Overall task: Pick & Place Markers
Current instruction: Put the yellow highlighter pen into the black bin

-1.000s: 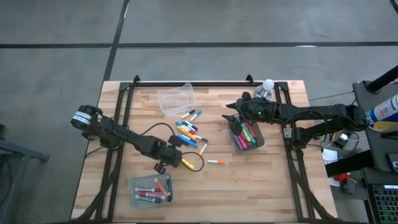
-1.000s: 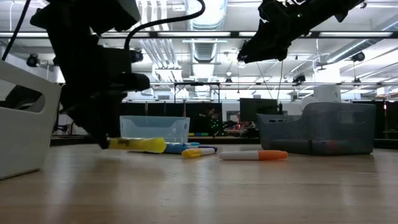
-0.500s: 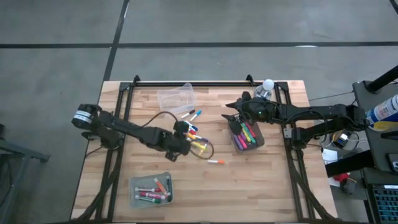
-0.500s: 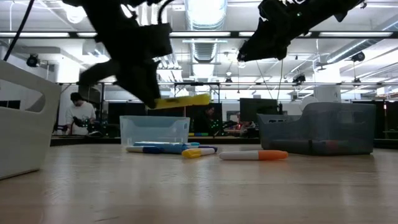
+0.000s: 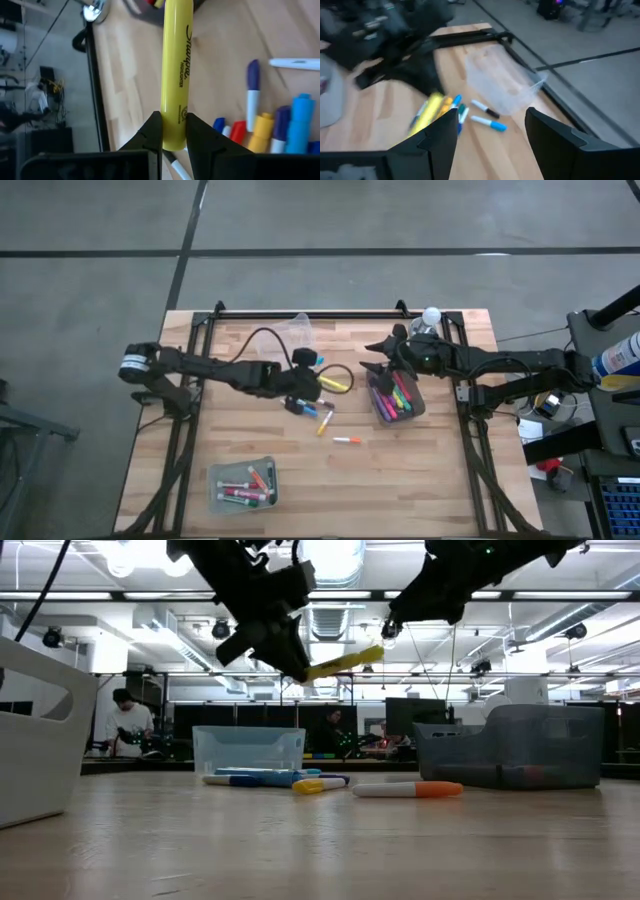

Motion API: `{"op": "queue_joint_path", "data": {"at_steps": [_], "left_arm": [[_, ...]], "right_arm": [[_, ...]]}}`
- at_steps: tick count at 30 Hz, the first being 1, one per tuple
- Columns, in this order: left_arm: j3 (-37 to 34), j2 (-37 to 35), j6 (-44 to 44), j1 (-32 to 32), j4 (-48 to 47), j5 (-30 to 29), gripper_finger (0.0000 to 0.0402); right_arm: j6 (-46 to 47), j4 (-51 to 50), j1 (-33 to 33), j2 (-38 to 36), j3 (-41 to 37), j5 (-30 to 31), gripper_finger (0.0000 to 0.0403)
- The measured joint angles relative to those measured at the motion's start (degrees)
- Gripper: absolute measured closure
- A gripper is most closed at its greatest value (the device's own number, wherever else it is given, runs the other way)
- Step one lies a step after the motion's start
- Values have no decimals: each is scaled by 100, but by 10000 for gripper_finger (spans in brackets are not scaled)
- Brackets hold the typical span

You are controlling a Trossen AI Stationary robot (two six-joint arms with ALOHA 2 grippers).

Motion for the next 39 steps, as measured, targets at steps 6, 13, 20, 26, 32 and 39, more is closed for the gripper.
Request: {"op": "queue_joint_path", "data": {"at_steps": [6, 13, 20, 26, 32, 39], "left_arm": [[293, 0, -793, 165, -140, -27, 348], [957, -18, -1448, 163, -392, -37, 348], [1280, -25, -1726, 168, -704, 128, 348], [1234, -26, -1742, 165, -701, 254, 348], [1225, -72, -1751, 152, -725, 278, 348], [1223, -174, -1749, 154, -696, 324, 348]], "right_arm": [[218, -324, 3, 144, -5, -355, 184], [260, -172, 2, 738, -37, -352, 184], [61, 176, 0, 1281, -44, -340, 184], [-373, 1019, 2, 1435, -44, -333, 184], [-717, 1614, 13, 1264, -44, -799, 184], [-738, 2071, 13, 1205, -44, -1235, 184]]}}
